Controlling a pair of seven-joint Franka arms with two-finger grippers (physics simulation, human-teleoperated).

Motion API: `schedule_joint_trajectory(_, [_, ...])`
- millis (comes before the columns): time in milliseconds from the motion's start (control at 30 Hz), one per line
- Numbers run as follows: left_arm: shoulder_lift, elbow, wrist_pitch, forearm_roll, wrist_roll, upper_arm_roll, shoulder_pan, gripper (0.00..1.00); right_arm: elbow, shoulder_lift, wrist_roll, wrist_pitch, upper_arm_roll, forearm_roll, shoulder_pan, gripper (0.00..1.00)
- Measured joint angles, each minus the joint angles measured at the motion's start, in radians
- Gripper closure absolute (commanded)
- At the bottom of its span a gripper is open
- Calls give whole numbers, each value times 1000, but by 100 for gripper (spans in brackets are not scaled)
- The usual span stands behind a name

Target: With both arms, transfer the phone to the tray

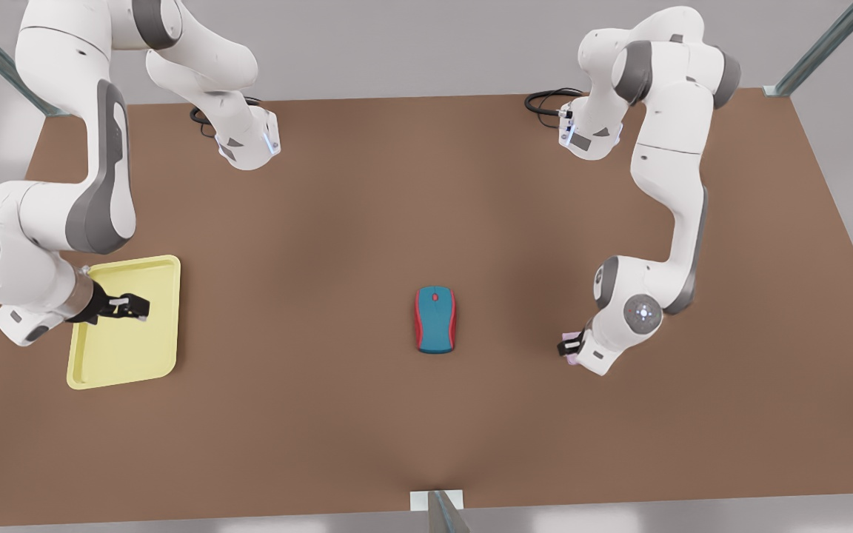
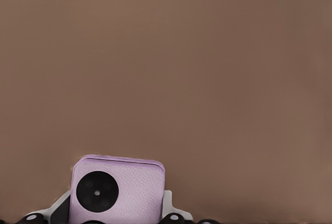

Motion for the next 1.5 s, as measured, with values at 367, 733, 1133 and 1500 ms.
schedule_joint_trajectory(367, [190, 444, -74, -64, -209, -41, -407, 23, -34, -9, -29, 29, 0, 8, -17, 0])
schedule_joint_trajectory(733, [429, 661, 107, -63, -439, -43, -565, 23, -71, -11, -71, 56, -5, 11, -35, 0])
schedule_joint_trajectory(1133, [500, 652, 261, -66, -558, -46, -627, 0, -76, -12, -104, 69, -4, 11, -35, 0])
schedule_joint_trajectory(1500, [73, 614, -265, -85, -479, 46, -178, 0, -24, 65, -18, 95, 79, 20, 188, 0])
